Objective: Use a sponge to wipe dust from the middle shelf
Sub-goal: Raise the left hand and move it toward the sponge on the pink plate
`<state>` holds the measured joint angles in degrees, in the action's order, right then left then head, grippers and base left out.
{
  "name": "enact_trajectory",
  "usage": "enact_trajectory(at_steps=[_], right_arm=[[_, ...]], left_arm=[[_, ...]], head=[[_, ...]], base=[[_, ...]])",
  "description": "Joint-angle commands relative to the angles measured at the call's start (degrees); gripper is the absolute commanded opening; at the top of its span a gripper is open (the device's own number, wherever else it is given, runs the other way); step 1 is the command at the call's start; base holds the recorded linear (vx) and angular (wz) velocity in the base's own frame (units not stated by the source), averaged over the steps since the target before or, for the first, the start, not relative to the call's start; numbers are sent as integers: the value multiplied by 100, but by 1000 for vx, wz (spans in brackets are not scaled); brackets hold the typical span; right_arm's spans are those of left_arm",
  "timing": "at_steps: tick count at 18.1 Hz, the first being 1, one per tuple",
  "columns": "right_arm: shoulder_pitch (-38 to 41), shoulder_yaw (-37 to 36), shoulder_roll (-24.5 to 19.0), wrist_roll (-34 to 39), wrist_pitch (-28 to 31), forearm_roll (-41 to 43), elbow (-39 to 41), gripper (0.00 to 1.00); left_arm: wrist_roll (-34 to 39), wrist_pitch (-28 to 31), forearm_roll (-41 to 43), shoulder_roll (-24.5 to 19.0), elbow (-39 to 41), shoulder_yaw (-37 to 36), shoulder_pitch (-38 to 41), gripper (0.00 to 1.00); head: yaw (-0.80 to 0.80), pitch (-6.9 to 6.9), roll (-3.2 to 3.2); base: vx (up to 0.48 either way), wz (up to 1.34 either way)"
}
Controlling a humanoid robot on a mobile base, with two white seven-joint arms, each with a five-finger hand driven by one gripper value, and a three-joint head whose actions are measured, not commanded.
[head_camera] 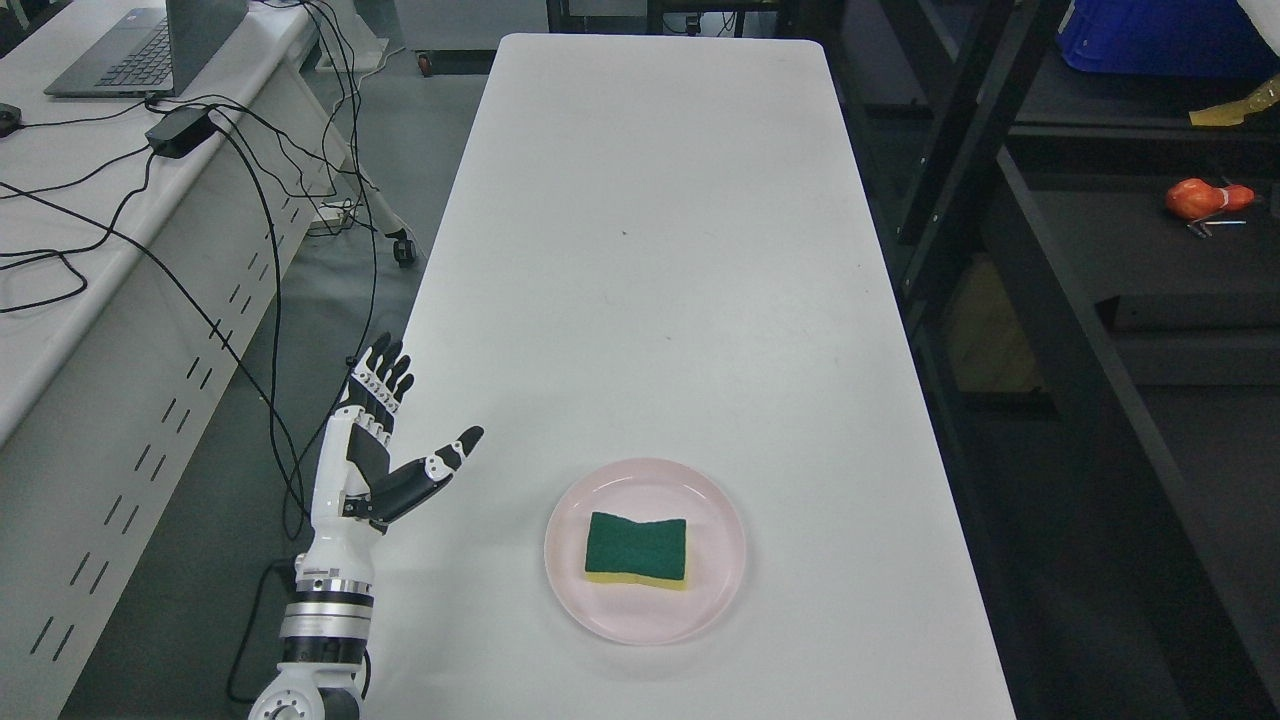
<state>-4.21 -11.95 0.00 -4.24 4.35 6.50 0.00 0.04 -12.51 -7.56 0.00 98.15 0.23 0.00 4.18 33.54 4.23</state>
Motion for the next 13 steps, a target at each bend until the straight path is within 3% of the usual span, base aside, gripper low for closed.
enact_trajectory(at_steps=[1,6,9,13], right_arm=[[-1,0,100,2,5,0,100,100],[-1,0,100,2,5,0,100,100],[-1,0,100,2,5,0,100,100],[-1,0,100,2,5,0,100,100]], left_arm=[[5,11,0,-100,11,48,-18,98],[-47,-225,131,-166,-15,-22,-219,98],[-494,-567,1339,-1052,-190,-407,-649,97],[-1406,-1183,3089,-1309,-524,-664,-1580,91]], head=[[0,0,0],[0,0,0],[0,0,0],[0,0,0]], base=[[-7,-89],[-28,-6],[-4,5],[1,4]])
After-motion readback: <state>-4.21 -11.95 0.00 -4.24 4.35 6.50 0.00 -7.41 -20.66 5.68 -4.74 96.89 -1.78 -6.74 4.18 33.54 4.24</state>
